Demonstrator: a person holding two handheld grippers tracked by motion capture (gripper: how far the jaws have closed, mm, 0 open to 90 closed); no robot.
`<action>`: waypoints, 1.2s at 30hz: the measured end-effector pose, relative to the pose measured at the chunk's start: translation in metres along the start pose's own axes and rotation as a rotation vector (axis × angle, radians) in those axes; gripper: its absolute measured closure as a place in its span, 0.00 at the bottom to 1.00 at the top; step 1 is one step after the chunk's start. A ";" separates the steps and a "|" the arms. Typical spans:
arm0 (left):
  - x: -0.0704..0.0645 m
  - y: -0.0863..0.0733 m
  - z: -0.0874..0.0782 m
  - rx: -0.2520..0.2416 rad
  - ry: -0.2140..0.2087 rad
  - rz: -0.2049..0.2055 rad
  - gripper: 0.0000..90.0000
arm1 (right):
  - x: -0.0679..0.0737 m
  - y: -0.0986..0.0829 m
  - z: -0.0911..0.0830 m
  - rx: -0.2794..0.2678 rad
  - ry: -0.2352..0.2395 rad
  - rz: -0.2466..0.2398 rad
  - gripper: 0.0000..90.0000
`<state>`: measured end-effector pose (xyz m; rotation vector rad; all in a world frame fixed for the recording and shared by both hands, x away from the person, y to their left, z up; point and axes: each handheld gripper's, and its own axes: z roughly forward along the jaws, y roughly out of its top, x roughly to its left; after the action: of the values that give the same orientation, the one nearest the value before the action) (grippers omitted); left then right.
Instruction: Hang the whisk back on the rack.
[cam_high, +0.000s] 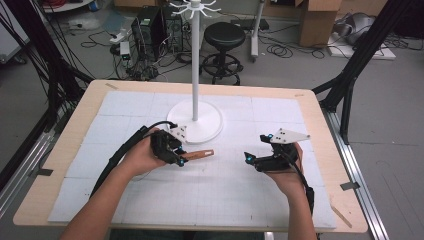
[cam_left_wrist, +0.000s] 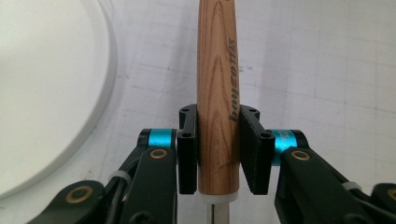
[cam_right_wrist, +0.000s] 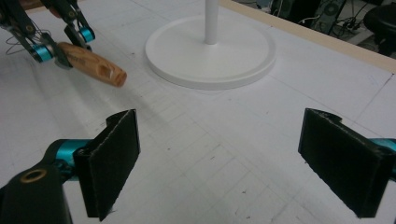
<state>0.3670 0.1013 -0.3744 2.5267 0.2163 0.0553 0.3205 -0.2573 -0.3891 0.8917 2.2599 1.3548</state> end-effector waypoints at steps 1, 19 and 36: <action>0.000 0.001 -0.003 -0.011 0.005 -0.001 0.79 | 0.000 0.000 0.000 -0.001 0.000 0.002 0.13; 0.014 0.017 -0.053 -0.193 0.065 -0.076 0.79 | 0.000 0.000 0.001 0.004 0.002 0.000 0.13; 0.024 0.019 -0.096 -0.375 0.112 -0.138 0.79 | 0.002 0.000 0.002 0.013 0.002 -0.003 0.13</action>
<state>0.3847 0.1445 -0.2849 2.1325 0.3873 0.1666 0.3205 -0.2547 -0.3902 0.8912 2.2736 1.3421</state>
